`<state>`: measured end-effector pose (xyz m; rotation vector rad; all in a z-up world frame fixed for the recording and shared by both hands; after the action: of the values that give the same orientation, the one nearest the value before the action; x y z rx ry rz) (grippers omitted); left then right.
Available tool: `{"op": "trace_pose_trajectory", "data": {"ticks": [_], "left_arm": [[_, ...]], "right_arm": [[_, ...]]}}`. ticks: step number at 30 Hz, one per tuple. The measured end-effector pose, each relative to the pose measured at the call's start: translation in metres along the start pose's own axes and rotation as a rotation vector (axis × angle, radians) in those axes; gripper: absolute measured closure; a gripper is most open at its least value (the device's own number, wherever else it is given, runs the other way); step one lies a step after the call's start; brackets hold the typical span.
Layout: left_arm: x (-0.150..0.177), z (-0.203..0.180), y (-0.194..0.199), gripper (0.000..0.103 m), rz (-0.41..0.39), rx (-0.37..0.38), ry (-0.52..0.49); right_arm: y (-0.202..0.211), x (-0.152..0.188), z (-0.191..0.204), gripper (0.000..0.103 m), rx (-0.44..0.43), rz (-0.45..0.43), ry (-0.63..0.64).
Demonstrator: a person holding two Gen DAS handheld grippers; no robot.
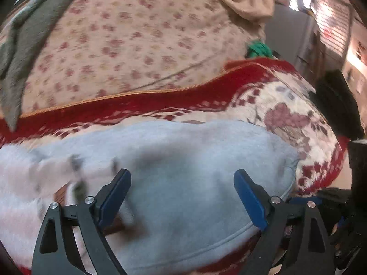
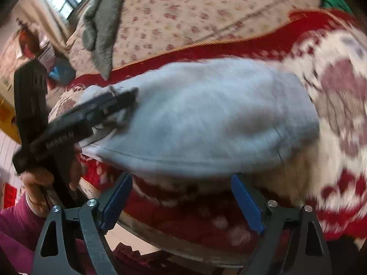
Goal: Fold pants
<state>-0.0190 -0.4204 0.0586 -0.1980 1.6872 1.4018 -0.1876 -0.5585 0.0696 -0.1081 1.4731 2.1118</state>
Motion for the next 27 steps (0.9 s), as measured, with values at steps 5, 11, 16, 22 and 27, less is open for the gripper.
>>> {"op": "trace_pose_trajectory", "data": {"ticks": [5,11,16,22,27], "left_arm": [[-0.024,-0.011,-0.026,0.012,0.015,0.101,-0.087],[-0.049,-0.015,-0.065,0.011,0.076,0.235,-0.209],[-0.072,-0.019,-0.090,0.011,0.095,0.340,-0.302],[-0.084,-0.025,-0.130,0.011,0.173,0.392,-0.367],[-0.083,-0.033,-0.160,0.011,0.236,0.467,-0.388]], "right_arm": [[-0.004,-0.002,-0.037,0.008,-0.091,-0.016,-0.208],[-0.016,-0.014,-0.054,0.007,-0.171,-0.053,-0.343],[-0.024,-0.026,-0.050,0.006,-0.195,-0.096,-0.318],[-0.028,-0.027,-0.048,0.006,-0.226,-0.156,-0.266],[-0.028,-0.029,-0.051,0.008,-0.269,-0.179,-0.271]]}}
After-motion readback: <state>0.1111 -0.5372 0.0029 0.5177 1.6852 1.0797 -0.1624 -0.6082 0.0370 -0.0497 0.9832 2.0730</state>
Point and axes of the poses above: each gripper's, at about its wrist camera, not at the fingertips, and y roughly against the way its jaws point, z to its left, x to its underside, the point moved 3 cm from there along -y, roughly the way its jaws point, and after that the axes turned 14 degrees about -y, right-handed, at the moved point
